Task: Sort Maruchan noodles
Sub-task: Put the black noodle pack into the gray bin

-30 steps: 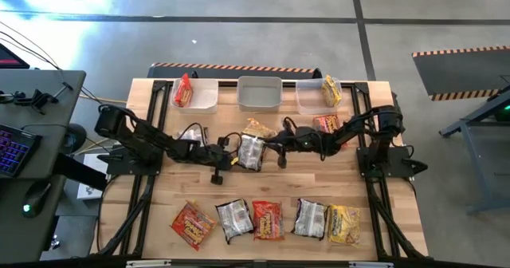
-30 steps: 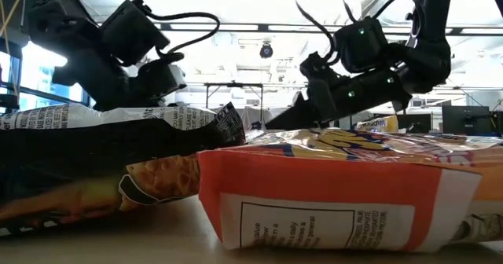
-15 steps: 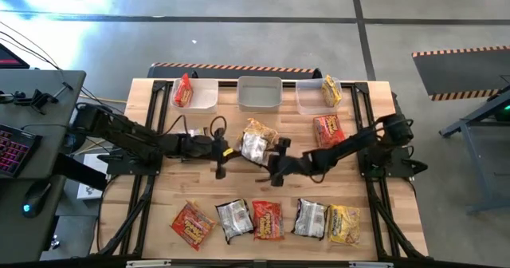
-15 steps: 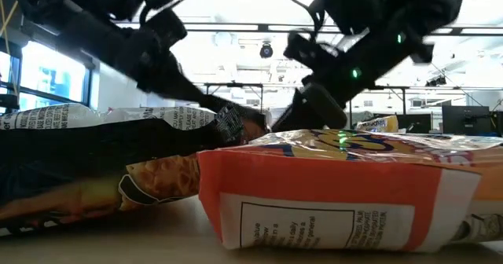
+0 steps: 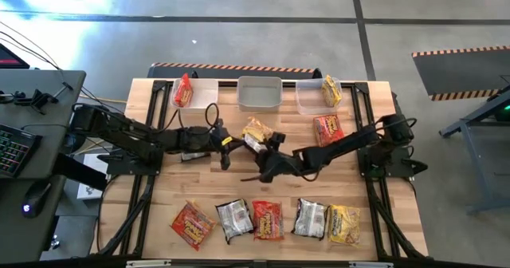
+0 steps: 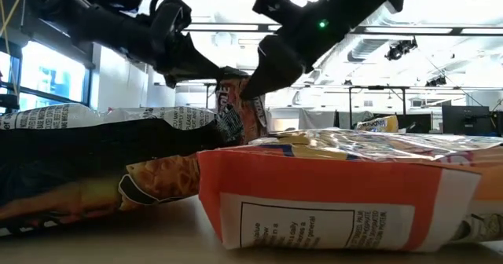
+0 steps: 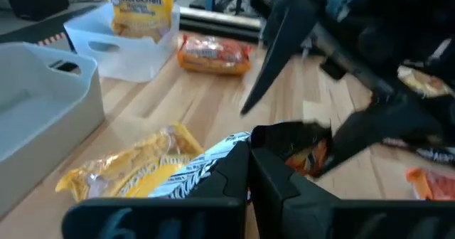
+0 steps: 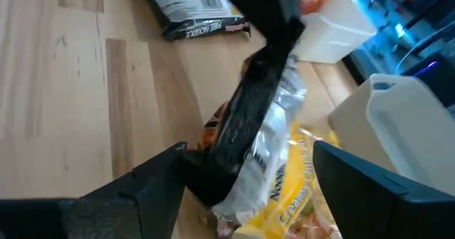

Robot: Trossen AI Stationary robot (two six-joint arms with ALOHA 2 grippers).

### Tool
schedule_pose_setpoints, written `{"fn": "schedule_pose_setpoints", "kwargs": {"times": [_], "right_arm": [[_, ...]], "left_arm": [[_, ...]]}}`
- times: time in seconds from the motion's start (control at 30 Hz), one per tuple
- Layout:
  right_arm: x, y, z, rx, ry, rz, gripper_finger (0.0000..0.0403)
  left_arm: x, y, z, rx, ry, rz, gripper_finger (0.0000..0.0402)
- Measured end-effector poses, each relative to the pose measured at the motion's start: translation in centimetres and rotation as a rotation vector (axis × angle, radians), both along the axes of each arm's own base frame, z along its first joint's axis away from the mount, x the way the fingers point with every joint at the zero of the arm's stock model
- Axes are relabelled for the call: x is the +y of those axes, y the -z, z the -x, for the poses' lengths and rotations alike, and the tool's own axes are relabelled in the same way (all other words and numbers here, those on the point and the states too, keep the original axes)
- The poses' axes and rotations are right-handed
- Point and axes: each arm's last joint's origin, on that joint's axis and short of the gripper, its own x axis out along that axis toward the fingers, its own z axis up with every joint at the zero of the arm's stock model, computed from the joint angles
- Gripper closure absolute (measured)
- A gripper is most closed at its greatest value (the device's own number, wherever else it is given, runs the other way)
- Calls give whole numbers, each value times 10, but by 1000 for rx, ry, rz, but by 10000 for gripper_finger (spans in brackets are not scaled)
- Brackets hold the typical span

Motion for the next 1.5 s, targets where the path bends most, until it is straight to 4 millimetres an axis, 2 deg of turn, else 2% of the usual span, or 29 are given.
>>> {"fn": "schedule_pose_setpoints", "kwargs": {"times": [0.13, 0.27, 0.37, 0.67, 0.93, 1.13, 1.5], "right_arm": [[0, -3, 6, 15, 19, -61, 119], [0, -30, 12, -23, 82, -204, 119], [-4, -40, 9, -61, 108, -274, 119], [-35, -35, -5, -86, 176, -438, 119], [-49, -28, -9, -98, 235, -509, 129], [-58, -13, -14, -35, 223, -506, 176], [-61, -10, -16, 27, 103, -433, 321]], "left_arm": [[4, -2, -1, 3, -13, 7, 401], [10, -2, -1, -2, -41, 23, 401], [13, -2, -1, -8, -57, 47, 401], [13, -10, -6, -37, -55, 58, 401], [13, -14, -8, -46, -54, 57, 401], [13, -14, -9, -44, -54, 57, 401], [14, -13, -8, -14, -19, -19, 393]]}}
